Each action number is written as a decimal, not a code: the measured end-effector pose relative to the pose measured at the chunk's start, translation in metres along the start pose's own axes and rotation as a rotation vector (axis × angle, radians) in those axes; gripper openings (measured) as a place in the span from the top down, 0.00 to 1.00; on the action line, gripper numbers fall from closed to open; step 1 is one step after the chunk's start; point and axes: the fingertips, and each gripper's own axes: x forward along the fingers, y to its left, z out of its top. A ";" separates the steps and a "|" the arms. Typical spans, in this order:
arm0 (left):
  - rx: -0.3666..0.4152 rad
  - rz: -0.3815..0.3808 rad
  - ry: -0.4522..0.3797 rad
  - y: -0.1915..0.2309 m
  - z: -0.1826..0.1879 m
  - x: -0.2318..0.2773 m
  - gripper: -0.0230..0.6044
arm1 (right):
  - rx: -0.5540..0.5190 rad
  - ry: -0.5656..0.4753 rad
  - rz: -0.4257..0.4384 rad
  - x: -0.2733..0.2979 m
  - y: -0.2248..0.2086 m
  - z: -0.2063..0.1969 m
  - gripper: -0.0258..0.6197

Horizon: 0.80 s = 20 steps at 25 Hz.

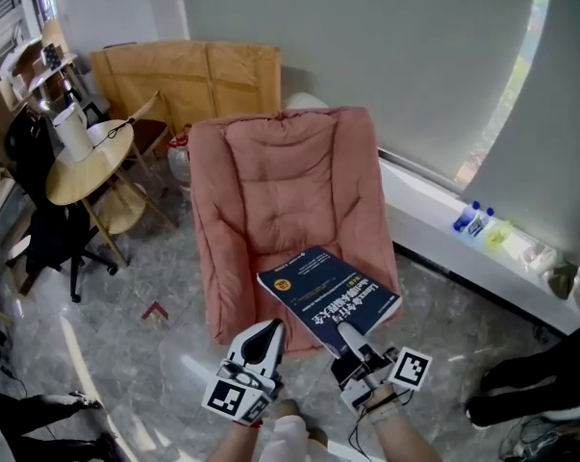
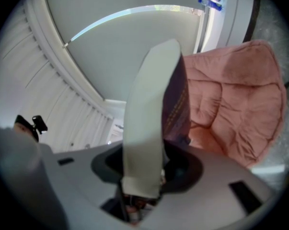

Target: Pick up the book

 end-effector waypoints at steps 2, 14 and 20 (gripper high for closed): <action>0.001 -0.001 0.003 -0.001 0.004 -0.001 0.95 | 0.003 0.001 0.004 0.000 0.006 -0.001 0.68; 0.001 -0.009 -0.003 -0.006 0.027 -0.006 0.95 | 0.005 -0.005 0.019 0.003 0.035 -0.007 0.68; 0.006 -0.010 -0.013 -0.006 0.039 -0.007 0.95 | 0.010 -0.011 0.030 0.004 0.045 -0.008 0.68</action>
